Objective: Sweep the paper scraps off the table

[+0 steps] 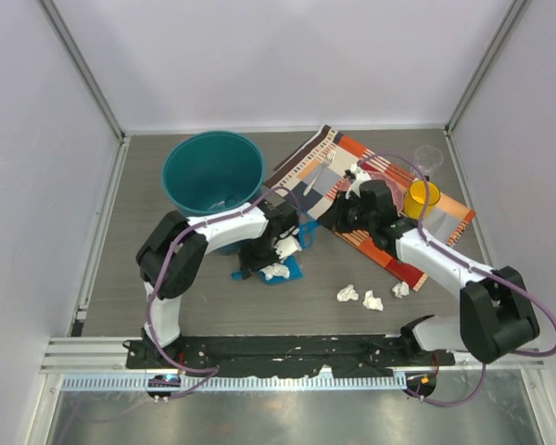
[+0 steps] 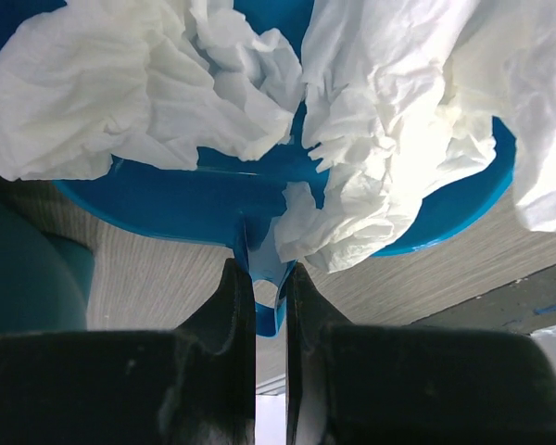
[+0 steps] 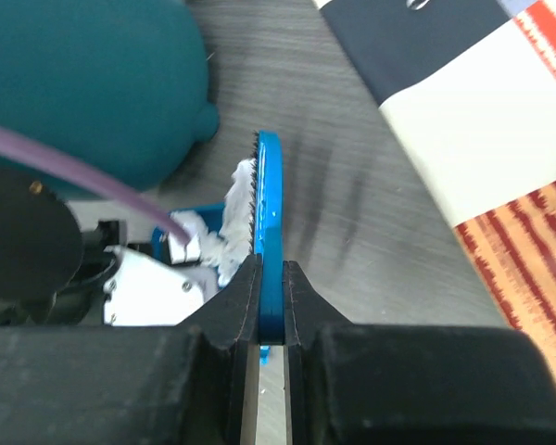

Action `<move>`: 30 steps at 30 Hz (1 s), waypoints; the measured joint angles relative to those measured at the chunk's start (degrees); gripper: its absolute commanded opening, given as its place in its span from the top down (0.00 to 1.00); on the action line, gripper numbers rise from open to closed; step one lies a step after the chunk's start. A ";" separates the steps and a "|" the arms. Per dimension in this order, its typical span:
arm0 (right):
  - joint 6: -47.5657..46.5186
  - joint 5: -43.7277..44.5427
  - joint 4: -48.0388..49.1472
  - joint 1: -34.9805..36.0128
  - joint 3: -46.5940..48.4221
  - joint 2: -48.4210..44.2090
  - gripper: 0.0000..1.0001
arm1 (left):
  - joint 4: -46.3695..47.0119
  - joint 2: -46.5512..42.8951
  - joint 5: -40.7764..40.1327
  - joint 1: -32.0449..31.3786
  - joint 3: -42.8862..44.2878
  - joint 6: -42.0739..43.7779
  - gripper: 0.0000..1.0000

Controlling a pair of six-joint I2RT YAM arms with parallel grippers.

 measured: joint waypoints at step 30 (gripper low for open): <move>8.17 -0.76 5.40 -0.11 10.34 19.74 0.99 | 0.13 -0.09 -1.68 0.48 -0.17 0.04 1.00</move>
